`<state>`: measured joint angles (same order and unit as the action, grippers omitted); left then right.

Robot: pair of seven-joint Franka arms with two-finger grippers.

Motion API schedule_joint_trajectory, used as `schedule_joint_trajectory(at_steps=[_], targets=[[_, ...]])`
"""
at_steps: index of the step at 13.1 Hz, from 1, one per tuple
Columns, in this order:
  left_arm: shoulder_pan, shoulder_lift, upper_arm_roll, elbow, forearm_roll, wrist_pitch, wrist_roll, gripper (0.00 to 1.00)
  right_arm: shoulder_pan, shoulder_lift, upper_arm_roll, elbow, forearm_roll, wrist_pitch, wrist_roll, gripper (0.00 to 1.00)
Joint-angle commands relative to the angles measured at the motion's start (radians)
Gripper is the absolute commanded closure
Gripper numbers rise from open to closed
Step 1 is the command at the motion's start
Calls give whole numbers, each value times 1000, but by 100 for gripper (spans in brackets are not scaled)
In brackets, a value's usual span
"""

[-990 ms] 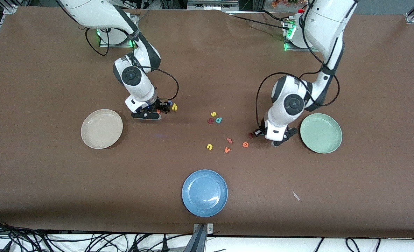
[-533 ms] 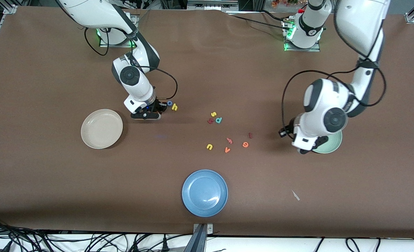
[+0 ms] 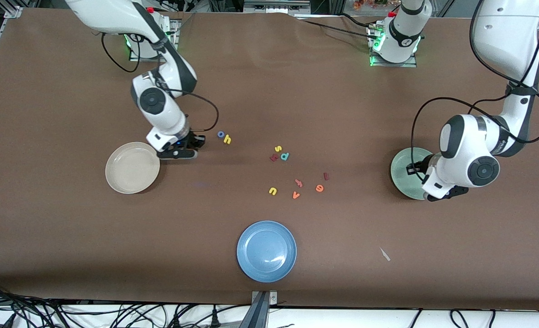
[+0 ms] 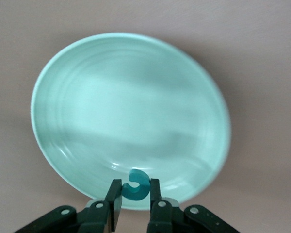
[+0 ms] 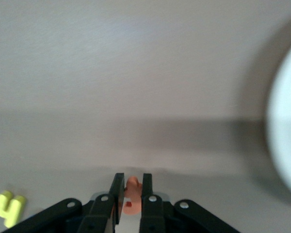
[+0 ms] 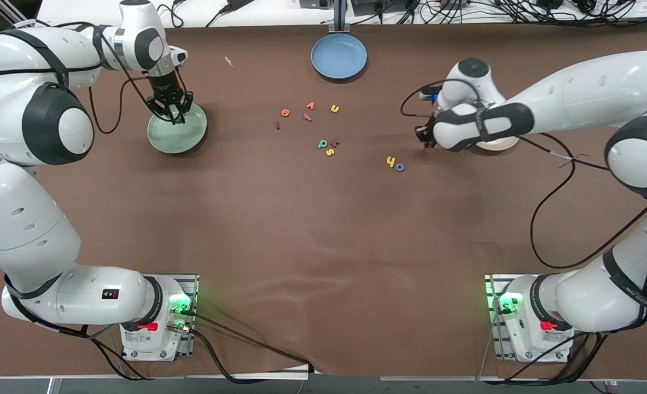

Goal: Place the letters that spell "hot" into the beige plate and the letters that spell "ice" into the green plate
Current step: 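Drop the c on the green plate while the right gripper drops 3 on cream plate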

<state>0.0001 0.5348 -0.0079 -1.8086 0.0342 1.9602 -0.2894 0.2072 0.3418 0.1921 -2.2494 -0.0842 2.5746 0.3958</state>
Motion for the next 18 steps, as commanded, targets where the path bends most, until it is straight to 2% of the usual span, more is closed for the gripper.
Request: schedule_joint_trajectory(at_steps=[1,2,4,6,8,11,14,16,18], targets=[[40,36,-12,6,27,-1,50,78,-146,-115,53,-22,-11,-106,-194,96],[44,37,-12,5,27,-3,56,65,-178,-121,49,-21,-9,-117,-265,96],[44,34,-14,6,26,-4,56,1,-265,-125,49,-19,-8,-117,-404,96],[43,24,-17,20,15,-9,47,0,-339,-116,40,-10,3,-117,-501,95],[35,-5,-20,40,12,-11,41,0,-347,-99,17,11,17,-116,-560,90],[35,-24,-23,101,-11,-43,41,0,-347,-90,6,13,20,-117,-537,58],[32,-22,-23,175,-46,-102,39,0,-342,-98,65,13,32,-123,-366,39],[28,-24,-23,190,-85,-109,30,0,-310,-101,79,11,34,-125,-301,37],[14,-24,-38,199,-94,-109,-28,0,-224,-118,78,10,35,-126,-116,32]])
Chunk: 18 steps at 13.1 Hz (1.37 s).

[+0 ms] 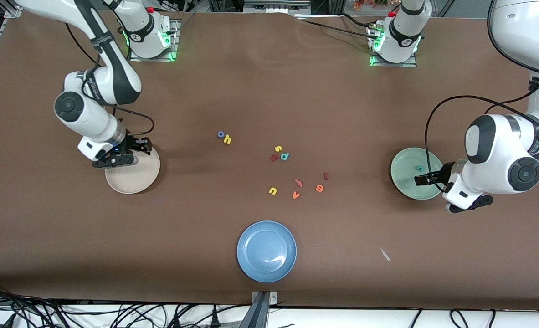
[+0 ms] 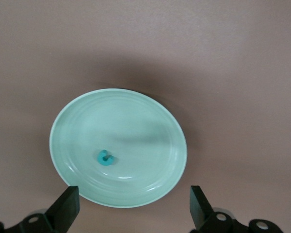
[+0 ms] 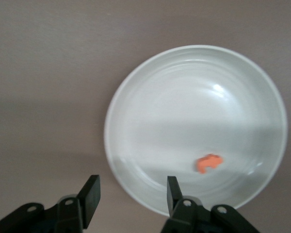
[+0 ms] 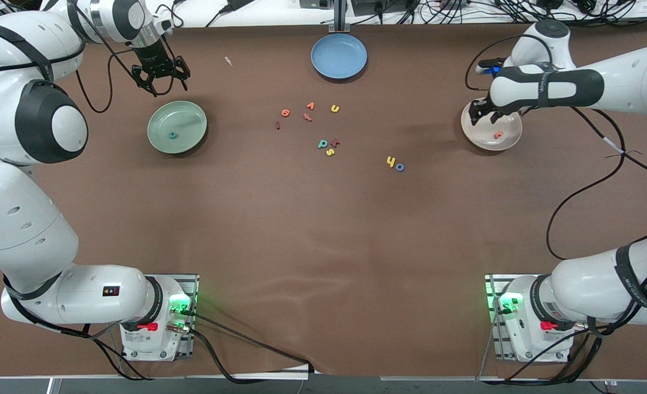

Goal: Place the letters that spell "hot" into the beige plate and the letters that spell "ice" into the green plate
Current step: 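Reach the left gripper to the red i while the right gripper reaches yellow 4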

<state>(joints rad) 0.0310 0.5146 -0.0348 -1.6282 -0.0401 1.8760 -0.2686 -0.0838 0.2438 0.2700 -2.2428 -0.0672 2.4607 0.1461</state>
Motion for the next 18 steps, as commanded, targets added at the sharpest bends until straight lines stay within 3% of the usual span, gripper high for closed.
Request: schedule_joint_trajectory(at_steps=[1,5,8,12,18], targets=[[-23,-2,-20,19,-20,-24,-96,0,116,-23,1,2,18,-26,220,31],[-114,10,-37,19,-21,0,-311,0,333,-3,-2,0,18,13,557,29],[-178,36,-37,19,-55,80,-450,0,413,52,-2,3,18,114,731,28],[-250,91,-39,4,-57,210,-601,0,473,144,-2,9,4,253,828,28],[-298,168,-39,-1,-57,409,-753,0,492,209,-3,49,-14,274,828,30]])
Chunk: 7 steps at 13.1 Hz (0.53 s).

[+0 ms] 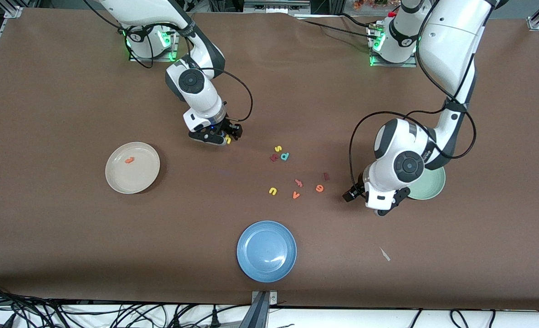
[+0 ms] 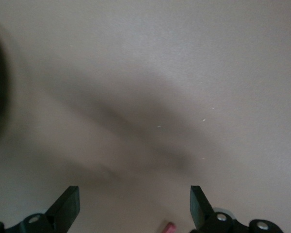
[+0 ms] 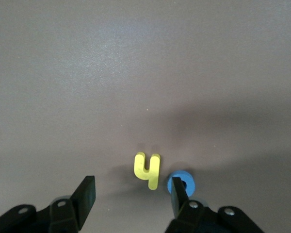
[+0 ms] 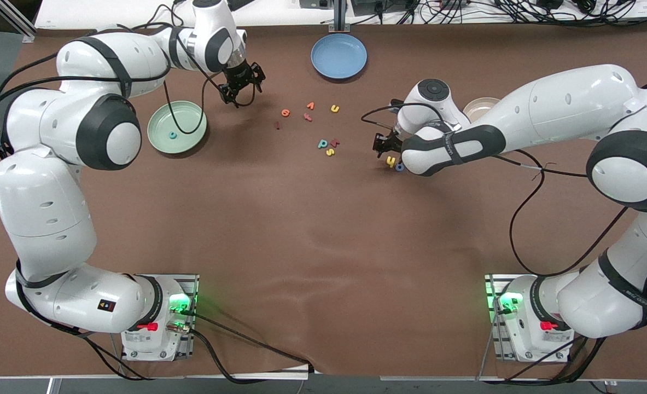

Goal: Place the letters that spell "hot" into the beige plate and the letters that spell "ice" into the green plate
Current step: 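Reach the left gripper to the red i while the right gripper reaches yellow 4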

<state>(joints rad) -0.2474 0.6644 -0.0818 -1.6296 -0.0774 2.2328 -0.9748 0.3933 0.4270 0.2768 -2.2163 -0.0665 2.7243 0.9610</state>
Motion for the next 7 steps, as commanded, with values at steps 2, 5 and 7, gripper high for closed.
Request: schedule_joint_trajectory(at_steps=[2,5,7], targets=[[-35,44,8,1,-19,105,-96,0,15,39,-14,23,-38,28,13,32],[-72,61,8,-1,-19,119,-151,0,15,64,-21,23,-42,66,13,34],[-98,64,8,-3,-19,119,-180,0,15,68,-21,23,-44,66,13,35]])
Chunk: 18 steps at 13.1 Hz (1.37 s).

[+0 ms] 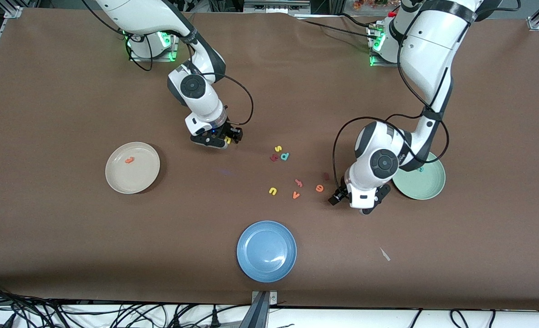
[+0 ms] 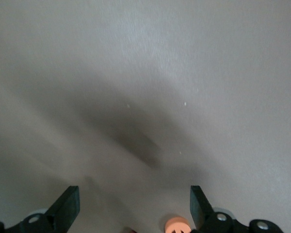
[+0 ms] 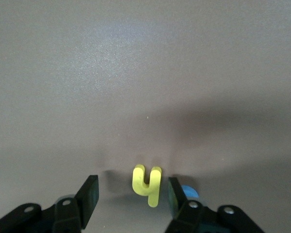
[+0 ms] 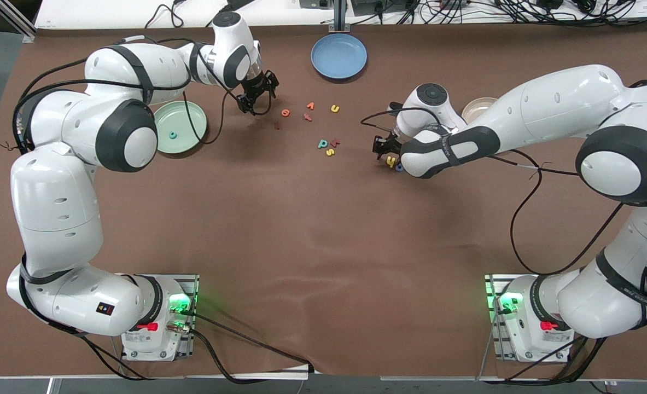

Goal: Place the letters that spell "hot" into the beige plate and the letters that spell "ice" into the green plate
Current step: 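Carry the yellow 4 to the cream plate with the right gripper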

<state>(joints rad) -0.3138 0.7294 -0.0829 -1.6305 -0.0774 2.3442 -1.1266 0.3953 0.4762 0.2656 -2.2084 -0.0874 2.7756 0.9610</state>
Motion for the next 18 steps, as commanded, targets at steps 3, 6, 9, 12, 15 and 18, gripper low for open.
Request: schedule_joint_trajectory(at_steps=[3,6,9,12,15,18], targets=[[-54,-4,9,-31,-18,-2,7,2,13,19,-11,13,-41,15,13,46],[-36,-19,-30,-74,-18,-8,137,7,13,27,-14,13,-45,15,12,47],[24,-34,-89,-88,-19,-51,226,5,11,30,-32,9,-92,15,12,48],[116,-33,-182,-86,-18,-86,252,11,11,35,-34,7,-97,15,12,53],[114,-27,-181,-83,-10,-80,252,14,11,36,-34,7,-97,16,12,61],[111,-22,-182,-84,-5,-80,254,28,11,36,-34,6,-97,16,12,92]])
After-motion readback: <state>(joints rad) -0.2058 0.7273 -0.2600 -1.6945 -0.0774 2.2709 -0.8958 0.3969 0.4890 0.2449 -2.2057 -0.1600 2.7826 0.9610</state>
